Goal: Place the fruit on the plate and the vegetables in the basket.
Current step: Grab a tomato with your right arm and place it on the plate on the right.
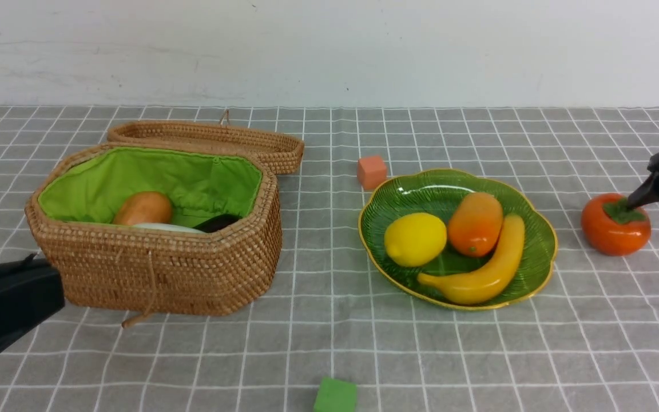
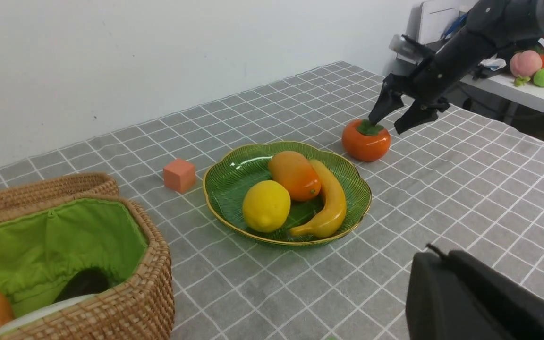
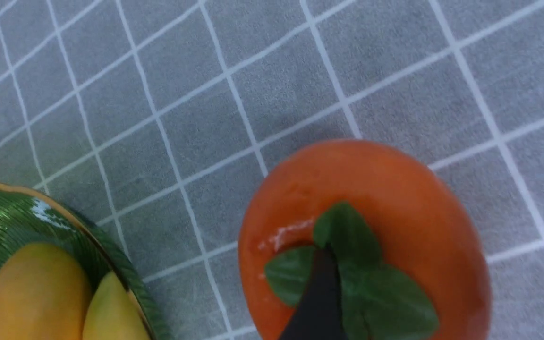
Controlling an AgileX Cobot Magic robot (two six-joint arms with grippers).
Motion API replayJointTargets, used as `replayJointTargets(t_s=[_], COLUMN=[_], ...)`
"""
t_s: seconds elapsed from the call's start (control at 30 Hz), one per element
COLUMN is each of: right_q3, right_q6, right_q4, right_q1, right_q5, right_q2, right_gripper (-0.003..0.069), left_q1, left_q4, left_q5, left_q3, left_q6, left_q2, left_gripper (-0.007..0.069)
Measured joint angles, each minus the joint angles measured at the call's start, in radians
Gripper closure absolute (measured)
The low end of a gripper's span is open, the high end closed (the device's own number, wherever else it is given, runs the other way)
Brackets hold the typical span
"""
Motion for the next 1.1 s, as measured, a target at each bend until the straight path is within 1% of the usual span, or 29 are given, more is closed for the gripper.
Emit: replayJointTargets(t_s=[0.03, 0.1, 0.17, 0.43, 0.6, 0.67, 0.73, 0.83, 0.93, 0.97, 1.03, 1.1], right_q3=[-0.001, -0.007, -0.007, -0.008, -0.008, -0.008, -0.008, -0.008, -0.008, -0.010, -0.019, -0.026], right_q6=[-0.003, -0.032, -0.051, -0.074, -0.075, -0.075, -0.075, -0.075, -0.076, -0.075, -0.074, -0.076], right_q4=[0.000, 0.059, 0.082, 0.092, 0.060, 0.046, 0.032, 0.000, -0.046, -0.061, -0.061, -0.045], right_q1=[0.000, 0.002, 0.005, 0.044, 0.094, 0.101, 0.101, 0.101, 0.101, 0.102, 0.112, 0.145], right_q5=[0.000, 0.002, 0.007, 0.011, -0.019, -0.029, -0.033, -0.035, -0.033, -0.030, -0.014, 0.013], right_q2=[0.003, 0.033, 0.043, 0.047, 0.067, 0.071, 0.071, 0.056, 0.013, -0.044, -0.117, -0.179], right_gripper=[0.0060, 0.0060, 0.0062, 0.0066, 0.0069, 0.0087, 0.0130, 0.0148, 0.0148, 0.0148, 0.0148, 0.0148], left_q1=[0.000, 0.000, 0.000, 0.000, 0.000, 0.000, 0.000, 0.000, 0.000, 0.000, 0.000, 0.000], left_q4=[0.000, 0.000, 0.000, 0.000, 0.000, 0.000, 0.000, 0.000, 0.000, 0.000, 0.000, 0.000], left_q5=[0.000, 0.000, 0.000, 0.000, 0.000, 0.000, 0.000, 0.000, 0.000, 0.000, 0.000, 0.000], left_q3=[0.000, 0.000, 0.000, 0.000, 0.000, 0.000, 0.000, 0.000, 0.000, 0.000, 0.000, 0.000], left_q6=[0.000, 0.000, 0.000, 0.000, 0.000, 0.000, 0.000, 0.000, 0.000, 0.000, 0.000, 0.000], left_q2=[0.000, 0.000, 0.000, 0.000, 0.000, 0.000, 0.000, 0.000, 0.000, 0.000, 0.000, 0.000], left_gripper=[0.0624, 0.0623, 0.0622, 0.0620, 0.0617, 0.0616, 0.0613, 0.0609, 0.0608, 0.0607, 0.0606, 0.0605])
